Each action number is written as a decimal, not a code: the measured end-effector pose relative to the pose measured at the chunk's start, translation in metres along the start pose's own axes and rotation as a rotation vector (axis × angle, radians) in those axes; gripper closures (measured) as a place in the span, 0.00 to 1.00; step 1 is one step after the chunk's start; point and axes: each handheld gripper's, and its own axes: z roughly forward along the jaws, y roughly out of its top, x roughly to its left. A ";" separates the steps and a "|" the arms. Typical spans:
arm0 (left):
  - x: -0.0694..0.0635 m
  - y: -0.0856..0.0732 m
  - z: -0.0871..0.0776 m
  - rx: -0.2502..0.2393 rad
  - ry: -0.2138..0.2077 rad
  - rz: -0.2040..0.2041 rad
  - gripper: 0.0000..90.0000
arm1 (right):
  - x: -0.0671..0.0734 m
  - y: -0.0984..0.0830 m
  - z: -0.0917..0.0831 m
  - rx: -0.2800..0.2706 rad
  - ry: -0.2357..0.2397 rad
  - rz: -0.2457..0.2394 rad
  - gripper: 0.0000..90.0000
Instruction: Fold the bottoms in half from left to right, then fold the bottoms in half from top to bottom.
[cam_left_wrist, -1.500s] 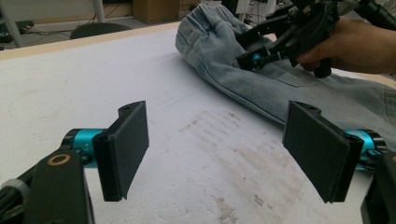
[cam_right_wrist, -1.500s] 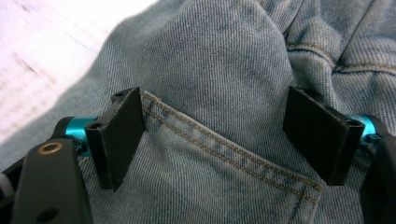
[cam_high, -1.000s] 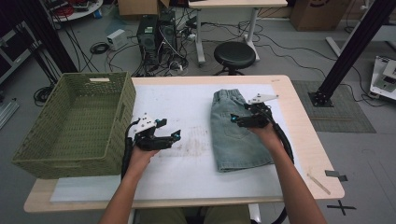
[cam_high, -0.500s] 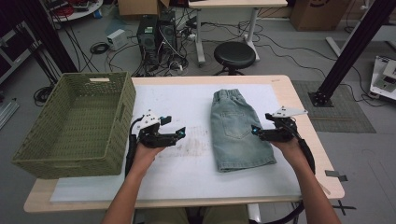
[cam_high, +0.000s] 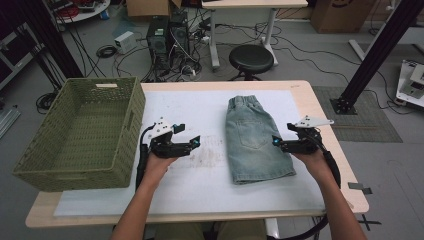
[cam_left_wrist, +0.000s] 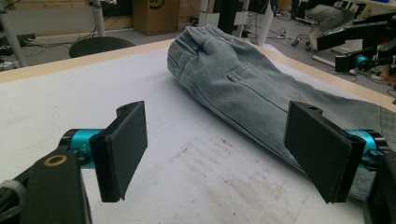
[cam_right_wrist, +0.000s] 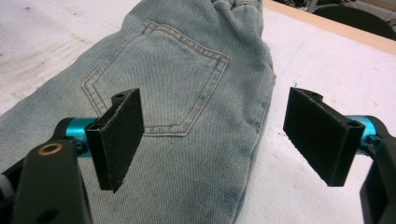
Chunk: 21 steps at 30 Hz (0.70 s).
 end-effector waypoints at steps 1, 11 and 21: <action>0.000 0.000 0.000 0.000 0.000 0.000 0.24 | 0.000 0.000 0.000 0.000 0.000 0.000 0.23; -0.001 0.000 0.006 -0.012 -0.007 -0.023 0.24 | -0.001 -0.001 -0.002 0.008 -0.009 0.005 0.23; -0.020 0.011 0.044 0.034 -0.036 -0.021 0.24 | -0.002 -0.005 -0.005 0.013 -0.021 0.004 0.23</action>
